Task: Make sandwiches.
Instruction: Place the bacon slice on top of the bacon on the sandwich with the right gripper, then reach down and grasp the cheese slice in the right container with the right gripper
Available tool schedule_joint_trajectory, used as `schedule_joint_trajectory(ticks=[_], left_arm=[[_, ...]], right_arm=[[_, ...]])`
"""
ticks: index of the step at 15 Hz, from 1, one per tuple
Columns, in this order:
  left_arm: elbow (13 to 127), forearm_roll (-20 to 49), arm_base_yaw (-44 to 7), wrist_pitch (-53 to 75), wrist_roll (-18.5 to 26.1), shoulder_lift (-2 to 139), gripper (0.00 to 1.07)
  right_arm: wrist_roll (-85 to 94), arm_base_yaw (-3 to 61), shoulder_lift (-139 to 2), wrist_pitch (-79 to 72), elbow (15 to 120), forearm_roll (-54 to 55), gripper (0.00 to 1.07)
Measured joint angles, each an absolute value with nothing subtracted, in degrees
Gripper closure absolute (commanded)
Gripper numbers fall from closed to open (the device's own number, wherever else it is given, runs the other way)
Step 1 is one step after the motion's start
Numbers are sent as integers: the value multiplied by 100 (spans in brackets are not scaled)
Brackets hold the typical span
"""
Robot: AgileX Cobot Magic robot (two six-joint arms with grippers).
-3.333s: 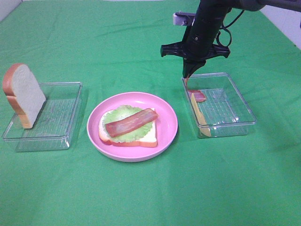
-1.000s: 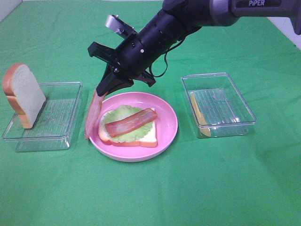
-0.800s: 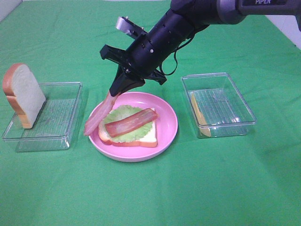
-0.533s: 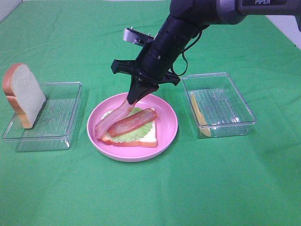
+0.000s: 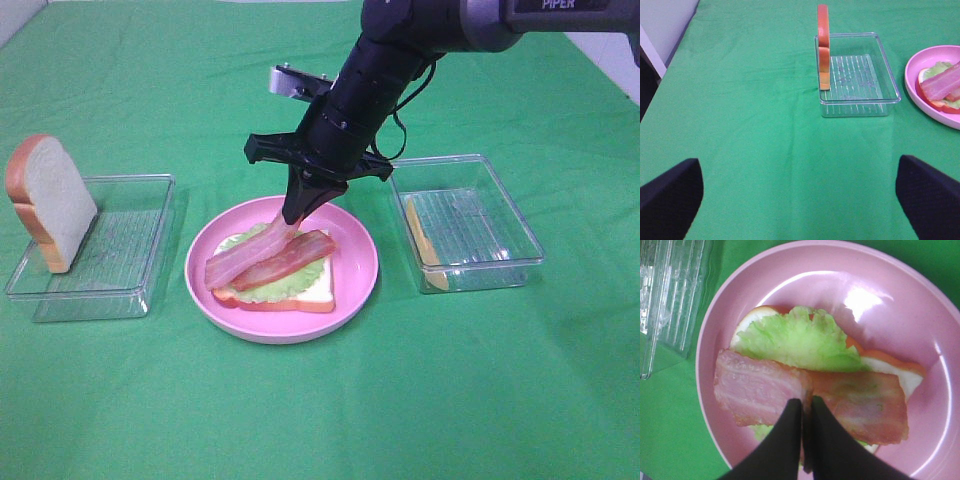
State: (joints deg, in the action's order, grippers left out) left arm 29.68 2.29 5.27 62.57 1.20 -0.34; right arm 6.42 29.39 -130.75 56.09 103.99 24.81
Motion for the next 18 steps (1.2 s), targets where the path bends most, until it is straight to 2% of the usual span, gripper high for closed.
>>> schedule_joint_trajectory(ticks=[1, 3, 4, 9, 12, 14, 18], left_arm=[[2968, 229, 527, 6257, 120, -34, 8], [2968, 229, 527, 6257, 120, -34, 8], [2968, 229, 527, 6257, 120, -34, 8], [2968, 229, 527, 6257, 120, -34, 8], [2968, 229, 527, 6257, 120, -34, 8], [2968, 229, 527, 6257, 120, -34, 8], [2968, 195, 527, 6257, 120, -34, 9]], right_arm=[[636, 2939, -13075, 5615, 10399, 2469, 70], [584, 2939, -13075, 5684, 10514, 2452, 18], [579, 2939, -13075, 5741, 10628, 2384, 8], [315, 2945, -13075, 6818, 11425, 1965, 8], [-160, 2945, -12892, 6916, 11648, 1238, 8], [-264, 2905, -12427, 6910, 11253, 1060, 8], [-435, 2355, -11791, 6921, 9540, 1026, 9]])
